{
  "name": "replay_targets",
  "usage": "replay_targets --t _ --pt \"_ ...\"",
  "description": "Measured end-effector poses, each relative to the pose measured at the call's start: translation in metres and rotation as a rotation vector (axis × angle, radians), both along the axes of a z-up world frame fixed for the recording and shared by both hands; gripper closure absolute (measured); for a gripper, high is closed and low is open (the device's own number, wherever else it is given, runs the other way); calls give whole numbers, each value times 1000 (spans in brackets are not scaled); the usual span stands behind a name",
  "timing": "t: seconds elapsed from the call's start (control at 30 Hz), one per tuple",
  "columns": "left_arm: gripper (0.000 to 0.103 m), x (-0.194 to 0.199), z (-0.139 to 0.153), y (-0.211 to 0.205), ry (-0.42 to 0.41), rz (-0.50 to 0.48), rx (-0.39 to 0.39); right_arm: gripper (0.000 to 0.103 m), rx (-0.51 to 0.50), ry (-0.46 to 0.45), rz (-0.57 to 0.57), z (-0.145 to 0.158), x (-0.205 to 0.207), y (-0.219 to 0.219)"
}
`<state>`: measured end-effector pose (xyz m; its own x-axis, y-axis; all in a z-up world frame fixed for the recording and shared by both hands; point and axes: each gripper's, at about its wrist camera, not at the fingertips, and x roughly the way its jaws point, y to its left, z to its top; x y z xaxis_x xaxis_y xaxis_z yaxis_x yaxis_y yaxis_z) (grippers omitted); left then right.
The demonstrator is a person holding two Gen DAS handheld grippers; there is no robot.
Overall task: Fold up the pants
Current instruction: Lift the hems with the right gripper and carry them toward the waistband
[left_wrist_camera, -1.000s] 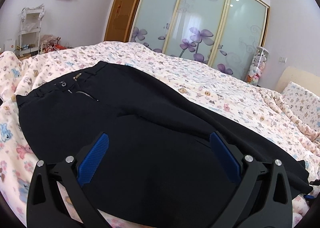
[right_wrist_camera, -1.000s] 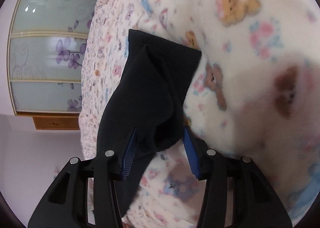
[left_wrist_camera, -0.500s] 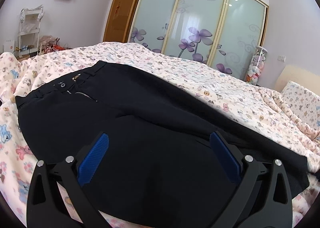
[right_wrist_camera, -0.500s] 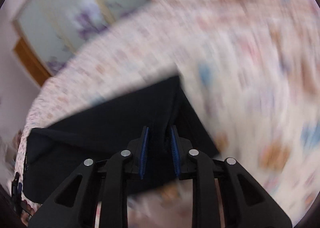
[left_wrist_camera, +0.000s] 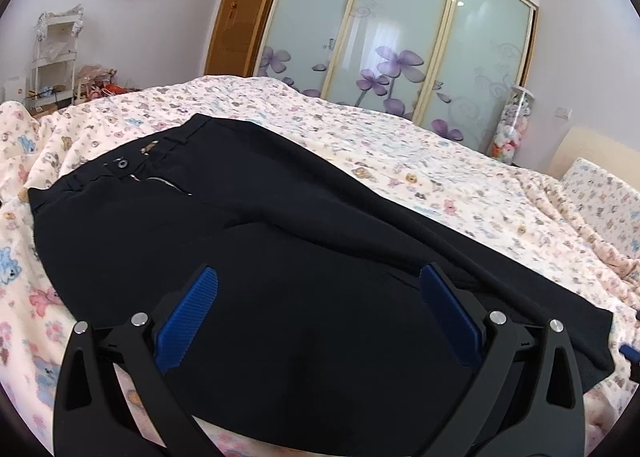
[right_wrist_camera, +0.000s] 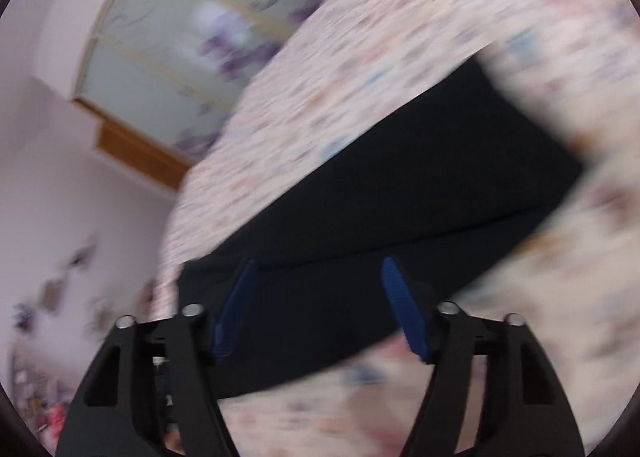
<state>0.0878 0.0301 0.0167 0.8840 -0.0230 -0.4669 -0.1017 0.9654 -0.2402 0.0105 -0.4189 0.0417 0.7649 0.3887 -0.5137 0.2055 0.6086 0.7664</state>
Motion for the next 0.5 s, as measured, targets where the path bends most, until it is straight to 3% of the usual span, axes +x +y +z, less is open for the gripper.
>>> replay_targets --t 0.17,0.33,0.5 --pt "2 2 -3 -4 10 31 34 56 261 51 99 -41 76 70" --pt "2 7 -4 -13 31 -16 92 58 403 74 84 -75 108 95" --pt "2 11 -5 -17 45 -54 95 58 451 57 23 -91 114 101"
